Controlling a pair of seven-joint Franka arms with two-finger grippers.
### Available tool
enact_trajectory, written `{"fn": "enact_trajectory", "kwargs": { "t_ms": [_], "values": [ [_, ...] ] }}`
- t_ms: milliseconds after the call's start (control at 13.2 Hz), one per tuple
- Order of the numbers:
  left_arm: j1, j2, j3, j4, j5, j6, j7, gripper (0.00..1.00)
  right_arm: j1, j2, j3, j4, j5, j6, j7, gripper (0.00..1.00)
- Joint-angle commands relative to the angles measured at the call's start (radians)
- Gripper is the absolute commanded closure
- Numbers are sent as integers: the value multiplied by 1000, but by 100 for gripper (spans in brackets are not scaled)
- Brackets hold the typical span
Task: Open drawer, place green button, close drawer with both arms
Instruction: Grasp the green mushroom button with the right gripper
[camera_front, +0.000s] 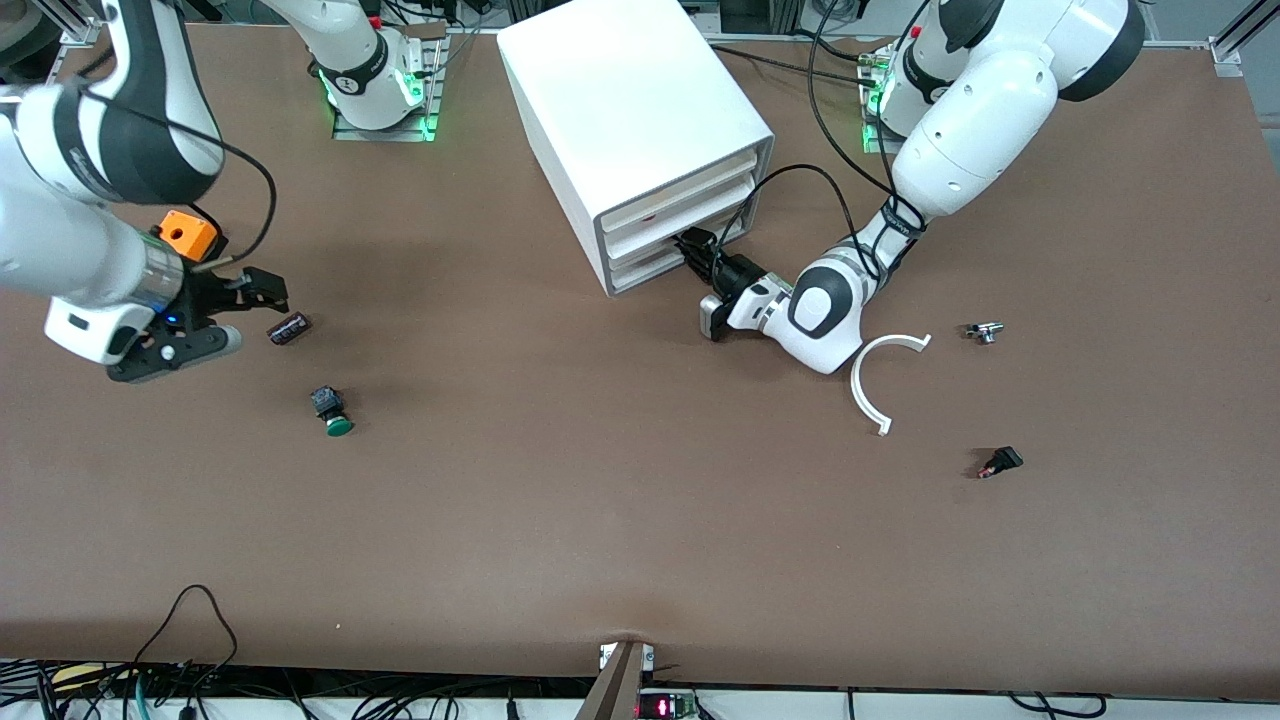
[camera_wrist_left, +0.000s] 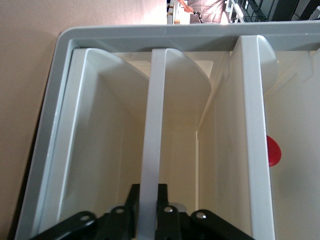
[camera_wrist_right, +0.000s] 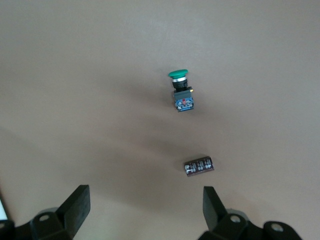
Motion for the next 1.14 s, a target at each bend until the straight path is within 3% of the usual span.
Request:
{"fn": "enact_trajectory", "kwargs": {
  "t_ms": [0, 530, 1061],
  "values": [
    [1, 0, 1, -10, -32, 4, 32, 100, -13, 76, 5, 24, -13, 68, -113, 0],
    [11, 7, 21, 16, -32, 7, 13, 100, -38, 289, 5, 13, -15, 302, -199, 0],
    [42, 2, 58, 62, -70, 21, -47, 100, -44, 359, 6, -136, -15, 572, -216, 1]
  ]
}}
